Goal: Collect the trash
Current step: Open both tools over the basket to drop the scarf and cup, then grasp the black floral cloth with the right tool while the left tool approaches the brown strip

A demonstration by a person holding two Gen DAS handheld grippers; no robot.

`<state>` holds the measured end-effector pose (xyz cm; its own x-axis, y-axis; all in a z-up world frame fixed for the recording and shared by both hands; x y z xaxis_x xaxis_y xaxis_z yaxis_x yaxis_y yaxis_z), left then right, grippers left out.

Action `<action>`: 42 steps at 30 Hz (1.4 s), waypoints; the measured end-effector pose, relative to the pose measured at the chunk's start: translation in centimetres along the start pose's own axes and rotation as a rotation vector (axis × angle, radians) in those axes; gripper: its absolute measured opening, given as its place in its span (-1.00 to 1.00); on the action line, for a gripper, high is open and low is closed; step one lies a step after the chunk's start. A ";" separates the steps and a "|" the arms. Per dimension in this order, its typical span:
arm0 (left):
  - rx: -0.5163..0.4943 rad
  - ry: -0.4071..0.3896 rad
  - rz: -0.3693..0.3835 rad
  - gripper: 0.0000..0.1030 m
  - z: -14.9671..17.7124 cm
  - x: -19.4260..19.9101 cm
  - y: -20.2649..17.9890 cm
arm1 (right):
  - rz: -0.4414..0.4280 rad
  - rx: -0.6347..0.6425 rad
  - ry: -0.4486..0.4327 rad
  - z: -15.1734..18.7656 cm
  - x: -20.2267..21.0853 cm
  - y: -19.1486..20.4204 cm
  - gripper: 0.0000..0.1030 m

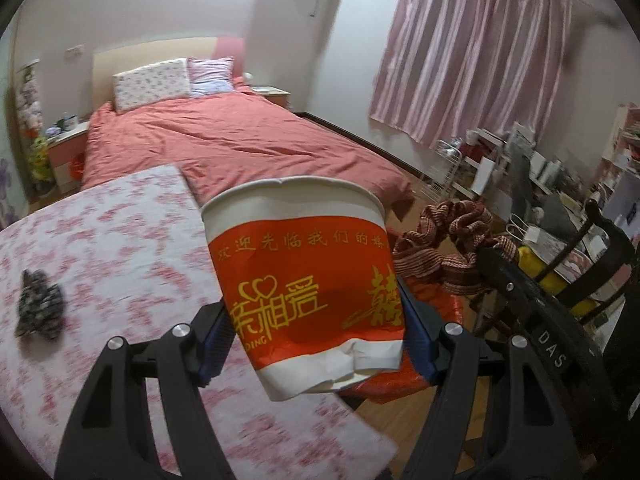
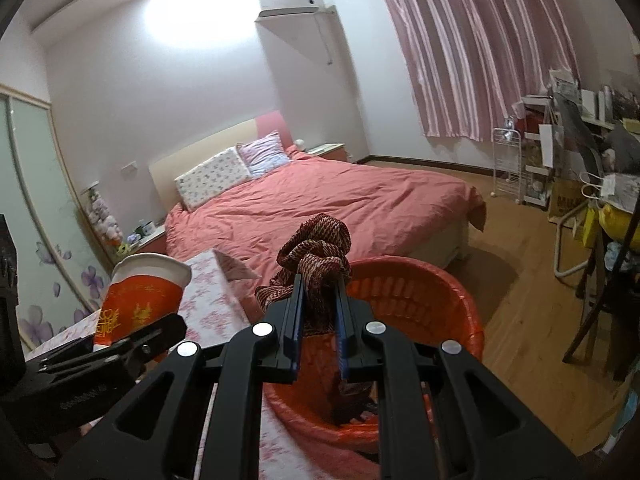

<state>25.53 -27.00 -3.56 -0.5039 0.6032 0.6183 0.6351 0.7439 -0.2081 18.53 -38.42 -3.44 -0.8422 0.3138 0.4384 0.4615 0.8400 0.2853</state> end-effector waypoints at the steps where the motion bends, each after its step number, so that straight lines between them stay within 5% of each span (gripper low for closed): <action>1: -0.004 0.005 0.005 0.36 -0.1 -0.5 -0.2 | 0.011 -0.007 0.002 0.1 -0.3 -0.6 -0.74; 10: -0.018 0.098 0.026 0.37 0.5 -7.8 -1.7 | 0.075 -0.052 0.054 0.6 -2.9 -3.4 -0.66; 13: -0.004 0.133 0.022 0.45 1.3 -9.1 -1.0 | 0.082 -0.055 0.067 1.0 -3.2 -3.6 -0.18; 18: 0.016 0.136 -0.020 0.56 1.8 -8.8 1.1 | 0.079 -0.047 0.069 1.0 -2.9 -3.4 0.10; 26: 0.046 0.098 -0.182 0.61 2.4 -4.8 7.4 | 0.051 0.024 0.062 0.8 -2.5 -1.1 0.37; 42: 0.311 0.047 -0.513 0.61 6.8 7.2 28.2 | -0.101 0.203 0.173 5.1 -2.9 9.3 0.39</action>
<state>35.78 0.26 -10.11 -0.6701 0.1370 0.7295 0.1133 0.9902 -0.0819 23.89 -29.25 -6.42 -0.8131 0.1586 0.5601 0.2978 0.9401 0.1660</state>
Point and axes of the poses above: each gripper's, at about its wrist camera, not at the fingertips, and x roughly against the way its jaws point, y to its left, z to its underside, the point moved 8 cm from there along -x, roughly the way its jaws point, and after that the axes turned 2 degrees about z, right-handed, at the moved point
